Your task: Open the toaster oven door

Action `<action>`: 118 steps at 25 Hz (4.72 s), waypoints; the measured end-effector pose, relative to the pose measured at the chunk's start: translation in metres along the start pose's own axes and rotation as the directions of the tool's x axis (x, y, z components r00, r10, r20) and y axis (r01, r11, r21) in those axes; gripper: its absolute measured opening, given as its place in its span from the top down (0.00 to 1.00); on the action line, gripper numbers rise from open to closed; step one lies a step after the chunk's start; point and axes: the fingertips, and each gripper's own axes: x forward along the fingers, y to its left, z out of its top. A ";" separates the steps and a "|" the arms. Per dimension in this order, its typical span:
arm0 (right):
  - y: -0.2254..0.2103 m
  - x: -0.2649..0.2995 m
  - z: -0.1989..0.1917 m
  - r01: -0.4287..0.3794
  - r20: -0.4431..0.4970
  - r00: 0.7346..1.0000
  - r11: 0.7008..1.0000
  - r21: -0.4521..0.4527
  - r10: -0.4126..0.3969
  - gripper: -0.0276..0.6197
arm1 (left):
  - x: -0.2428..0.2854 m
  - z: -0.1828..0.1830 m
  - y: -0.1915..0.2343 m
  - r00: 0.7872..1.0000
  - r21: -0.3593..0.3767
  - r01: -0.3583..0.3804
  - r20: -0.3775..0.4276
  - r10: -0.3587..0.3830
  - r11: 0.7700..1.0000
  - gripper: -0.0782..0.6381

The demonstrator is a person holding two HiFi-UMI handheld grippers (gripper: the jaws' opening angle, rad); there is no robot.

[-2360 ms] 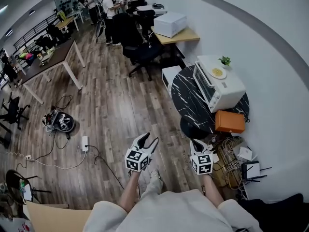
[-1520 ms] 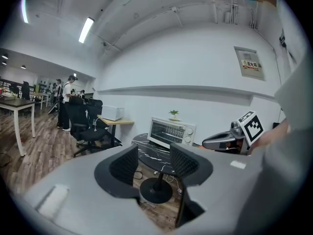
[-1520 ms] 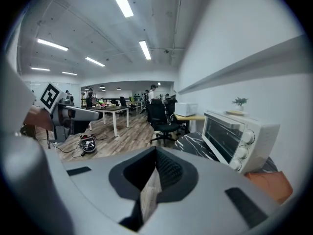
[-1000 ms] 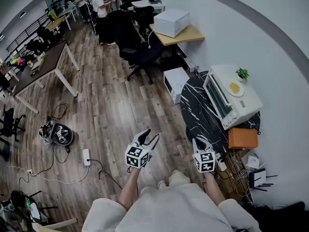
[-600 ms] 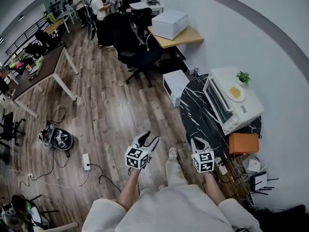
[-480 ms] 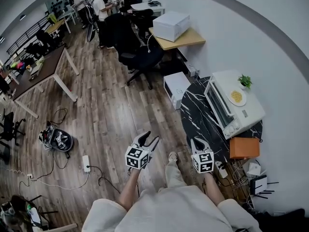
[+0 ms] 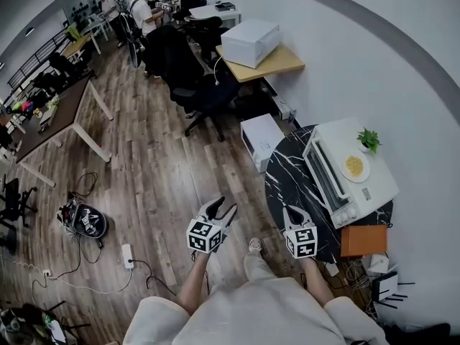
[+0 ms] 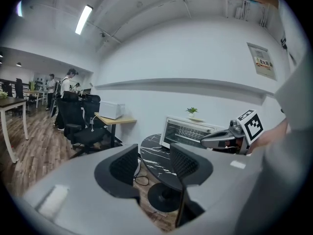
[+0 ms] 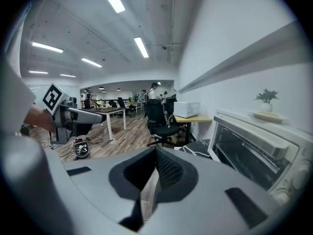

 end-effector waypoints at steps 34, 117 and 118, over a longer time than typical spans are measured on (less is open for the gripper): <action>-0.153 0.126 0.040 0.056 -0.014 0.998 0.991 0.118 -0.055 0.94 | 0.230 0.077 0.037 0.988 0.044 0.138 -0.078 -0.135 0.989 0.60; -0.157 -0.065 -0.059 0.764 -0.278 0.637 0.545 0.345 -0.719 0.94 | 0.315 0.031 -0.181 0.464 -0.015 0.867 -0.339 -0.818 0.498 0.60; -0.157 -0.066 -0.060 0.763 -0.277 0.639 0.546 0.346 -0.717 0.94 | 0.314 0.030 -0.183 0.451 -0.052 0.868 -0.333 -0.828 0.494 0.60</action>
